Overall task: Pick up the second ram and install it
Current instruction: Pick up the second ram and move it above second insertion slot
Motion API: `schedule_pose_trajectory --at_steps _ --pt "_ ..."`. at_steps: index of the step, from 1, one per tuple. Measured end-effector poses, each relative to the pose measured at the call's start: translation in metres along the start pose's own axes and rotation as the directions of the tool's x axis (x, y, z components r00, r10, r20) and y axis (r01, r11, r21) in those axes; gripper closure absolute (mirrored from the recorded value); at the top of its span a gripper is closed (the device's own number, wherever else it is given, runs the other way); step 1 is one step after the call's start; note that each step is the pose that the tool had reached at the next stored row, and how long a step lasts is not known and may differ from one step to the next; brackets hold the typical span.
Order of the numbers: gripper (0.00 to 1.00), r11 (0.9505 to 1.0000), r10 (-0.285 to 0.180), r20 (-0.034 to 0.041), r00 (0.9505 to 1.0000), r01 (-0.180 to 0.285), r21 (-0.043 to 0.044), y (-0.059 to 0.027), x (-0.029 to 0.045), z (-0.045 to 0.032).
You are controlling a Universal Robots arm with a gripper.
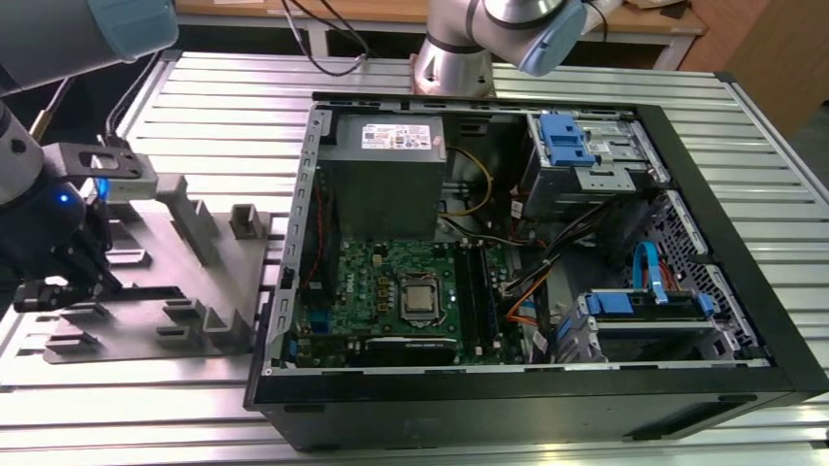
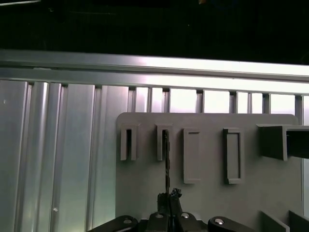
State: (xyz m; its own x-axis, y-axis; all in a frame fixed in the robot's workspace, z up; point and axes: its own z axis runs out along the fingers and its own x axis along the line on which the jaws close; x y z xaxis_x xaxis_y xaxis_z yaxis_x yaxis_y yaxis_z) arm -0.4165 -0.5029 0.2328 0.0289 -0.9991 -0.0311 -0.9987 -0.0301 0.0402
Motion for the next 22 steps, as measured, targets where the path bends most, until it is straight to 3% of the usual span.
schedule_pose_trajectory --at_steps 15,22 --pt "0.91 1.0 0.0 0.0001 1.0 0.0 0.0001 0.0011 -0.0009 -0.0292" --pt "0.91 1.0 0.0 0.0001 1.0 0.0 0.0001 0.0013 -0.0011 -0.0347"
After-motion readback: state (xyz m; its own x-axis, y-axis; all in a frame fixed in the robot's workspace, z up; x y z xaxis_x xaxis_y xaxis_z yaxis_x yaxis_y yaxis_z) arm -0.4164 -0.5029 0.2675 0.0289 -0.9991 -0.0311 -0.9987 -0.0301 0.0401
